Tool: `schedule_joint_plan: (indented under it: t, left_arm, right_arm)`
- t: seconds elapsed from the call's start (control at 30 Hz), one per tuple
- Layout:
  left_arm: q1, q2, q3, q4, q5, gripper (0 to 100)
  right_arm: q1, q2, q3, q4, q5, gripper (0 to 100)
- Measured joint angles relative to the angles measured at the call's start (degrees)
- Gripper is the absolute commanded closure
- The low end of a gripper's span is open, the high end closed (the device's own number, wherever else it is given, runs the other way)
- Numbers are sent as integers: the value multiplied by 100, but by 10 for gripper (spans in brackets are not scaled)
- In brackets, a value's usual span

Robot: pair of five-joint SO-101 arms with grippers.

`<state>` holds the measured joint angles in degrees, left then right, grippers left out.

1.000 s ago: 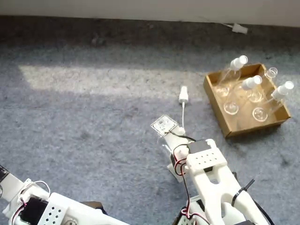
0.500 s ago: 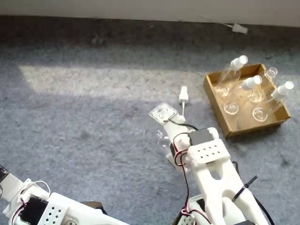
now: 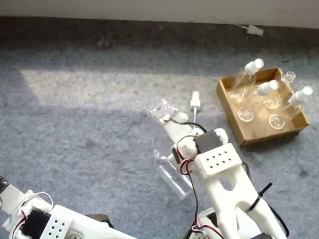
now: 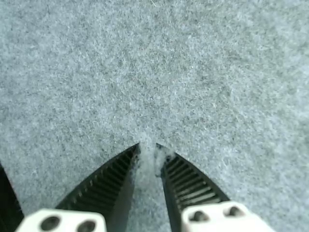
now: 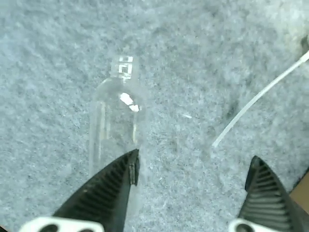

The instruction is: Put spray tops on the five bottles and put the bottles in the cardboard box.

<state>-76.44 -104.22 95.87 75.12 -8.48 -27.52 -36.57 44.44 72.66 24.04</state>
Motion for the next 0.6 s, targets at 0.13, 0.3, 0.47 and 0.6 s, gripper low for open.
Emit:
schedule_joint_plan:
  t: [0.13, 0.3, 0.47, 0.6]
  left_arm:
    - [0, 0, 0, 0, 0, 995]
    - [0, 0, 0, 0, 0, 995]
    - [0, 0, 0, 0, 0, 995]
    - [0, 0, 0, 0, 0, 995]
  right_arm:
    - [-167, 0, -466, 404, -167, 695]
    - [-624, 26, -993, 1064, -475, 695]
    - [-791, 949, -1767, 1565, -686, 695]
    - [-800, 1952, -2295, 1644, -721, 695]
